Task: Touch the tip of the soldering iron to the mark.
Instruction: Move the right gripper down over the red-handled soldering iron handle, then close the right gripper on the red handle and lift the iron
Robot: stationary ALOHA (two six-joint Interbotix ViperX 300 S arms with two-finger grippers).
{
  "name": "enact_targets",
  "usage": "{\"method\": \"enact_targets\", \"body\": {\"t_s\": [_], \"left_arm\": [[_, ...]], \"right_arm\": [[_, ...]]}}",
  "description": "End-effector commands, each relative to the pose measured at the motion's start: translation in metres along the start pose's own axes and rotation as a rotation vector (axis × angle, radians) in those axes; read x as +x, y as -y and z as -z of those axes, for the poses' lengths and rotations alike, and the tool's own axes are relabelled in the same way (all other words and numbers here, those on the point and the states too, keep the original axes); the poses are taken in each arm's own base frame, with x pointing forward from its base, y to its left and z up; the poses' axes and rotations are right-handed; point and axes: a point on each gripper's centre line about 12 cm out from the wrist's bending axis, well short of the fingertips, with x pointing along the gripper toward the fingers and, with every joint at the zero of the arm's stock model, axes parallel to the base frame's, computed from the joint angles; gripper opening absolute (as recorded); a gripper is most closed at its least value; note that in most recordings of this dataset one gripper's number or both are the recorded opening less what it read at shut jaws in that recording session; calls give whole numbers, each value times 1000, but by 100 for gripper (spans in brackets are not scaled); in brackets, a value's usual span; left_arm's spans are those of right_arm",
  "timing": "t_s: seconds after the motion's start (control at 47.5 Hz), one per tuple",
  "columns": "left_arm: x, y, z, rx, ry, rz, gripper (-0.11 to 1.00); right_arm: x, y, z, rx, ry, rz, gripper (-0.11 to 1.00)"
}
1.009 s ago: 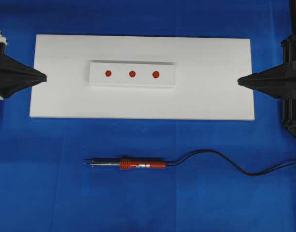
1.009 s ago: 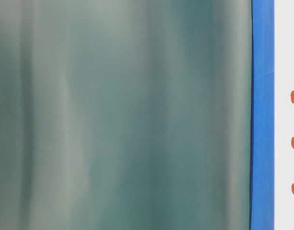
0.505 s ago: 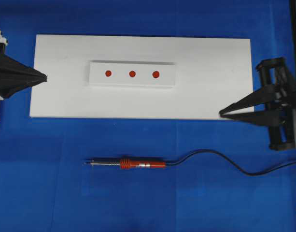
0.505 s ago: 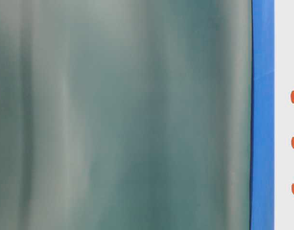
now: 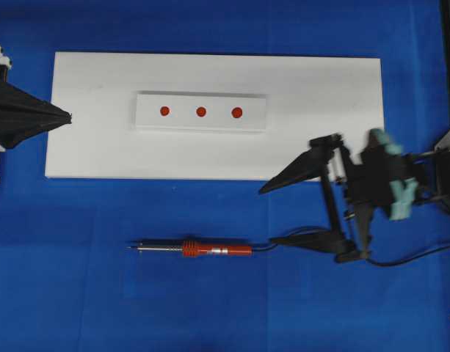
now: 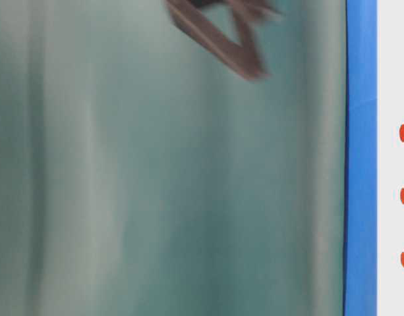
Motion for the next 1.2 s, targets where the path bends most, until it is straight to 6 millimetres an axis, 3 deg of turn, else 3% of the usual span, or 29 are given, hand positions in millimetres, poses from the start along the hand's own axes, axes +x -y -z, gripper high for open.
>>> {"method": "enact_targets", "body": {"t_s": [0.0,0.315,0.631,0.904,1.178], "left_arm": [[1,0,-4,3,15,2,0],[1,0,-3,1,14,1,0],[0,0,1,1,6,2,0],[-1,0,4,0,-2,2,0],[-1,0,4,1,-3,2,0]], "right_arm": [[21,-1,0,40,23,13,85],[77,-9,35,125,-10,52,85],[115,-12,82,210,-100,122,85],[129,-12,110,223,-141,152,84],[131,-9,122,221,-152,168,81]]}}
